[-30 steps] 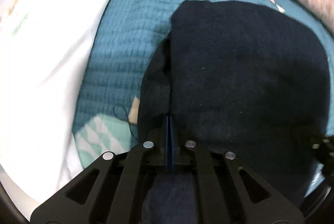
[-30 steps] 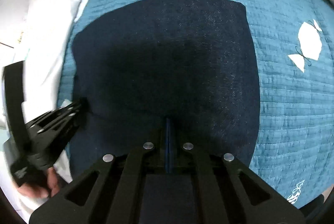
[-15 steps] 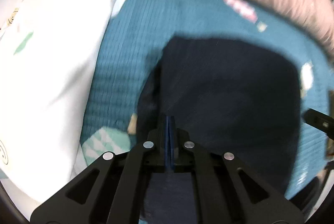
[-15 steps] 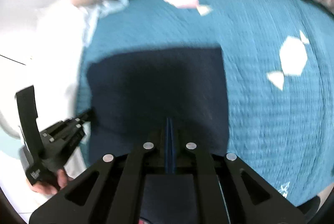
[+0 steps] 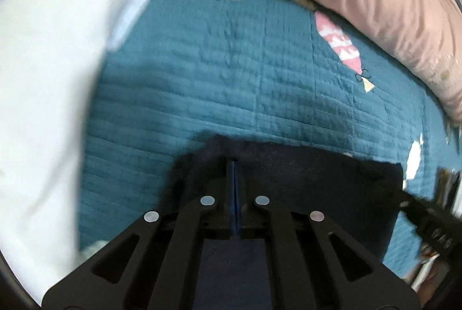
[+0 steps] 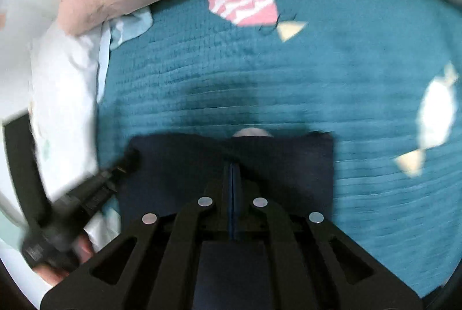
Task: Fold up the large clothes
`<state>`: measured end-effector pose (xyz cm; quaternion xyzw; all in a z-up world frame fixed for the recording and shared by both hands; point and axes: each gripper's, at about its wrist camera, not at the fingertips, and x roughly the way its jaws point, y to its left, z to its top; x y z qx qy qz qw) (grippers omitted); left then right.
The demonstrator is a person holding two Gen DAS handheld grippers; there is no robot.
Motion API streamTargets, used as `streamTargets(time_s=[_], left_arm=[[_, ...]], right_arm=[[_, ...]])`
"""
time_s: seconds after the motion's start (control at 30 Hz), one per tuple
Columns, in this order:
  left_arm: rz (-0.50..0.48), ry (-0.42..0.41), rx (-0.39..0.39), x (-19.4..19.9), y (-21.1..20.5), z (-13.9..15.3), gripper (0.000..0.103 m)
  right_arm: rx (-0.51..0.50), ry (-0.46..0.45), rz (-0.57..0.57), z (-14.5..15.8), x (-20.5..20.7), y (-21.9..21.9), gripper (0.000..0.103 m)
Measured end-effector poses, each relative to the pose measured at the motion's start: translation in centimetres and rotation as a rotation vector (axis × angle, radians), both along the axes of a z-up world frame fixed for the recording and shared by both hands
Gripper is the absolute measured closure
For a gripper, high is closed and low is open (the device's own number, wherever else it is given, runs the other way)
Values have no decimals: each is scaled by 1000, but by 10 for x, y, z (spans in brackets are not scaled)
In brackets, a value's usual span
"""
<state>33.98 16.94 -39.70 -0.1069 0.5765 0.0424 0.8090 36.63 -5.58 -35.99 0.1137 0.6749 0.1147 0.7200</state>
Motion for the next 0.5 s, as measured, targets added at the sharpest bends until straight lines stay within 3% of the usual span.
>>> streamTargets(time_s=[0.1, 0.17, 0.2, 0.3, 0.4, 0.43, 0.5], left_arm=[[56, 48, 141, -3, 18, -15, 101], [88, 126, 133, 1, 31, -49, 101], [78, 108, 140, 1, 30, -53, 101], [60, 93, 168, -1, 24, -43, 101], [45, 60, 112, -8, 31, -22, 100], [30, 41, 102, -12, 33, -14, 97], [6, 15, 63, -26, 38, 1, 66]], right_arm=[[-35, 0, 24, -2, -7, -15, 103], [-43, 3, 1, -23, -6, -19, 103], [-43, 9, -15, -34, -5, -19, 103], [-59, 17, -35, -32, -3, -17, 103], [-29, 1, -16, -10, -7, -17, 96], [6, -4, -31, -1, -12, -22, 95], [39, -23, -36, 15, -21, -30, 76]])
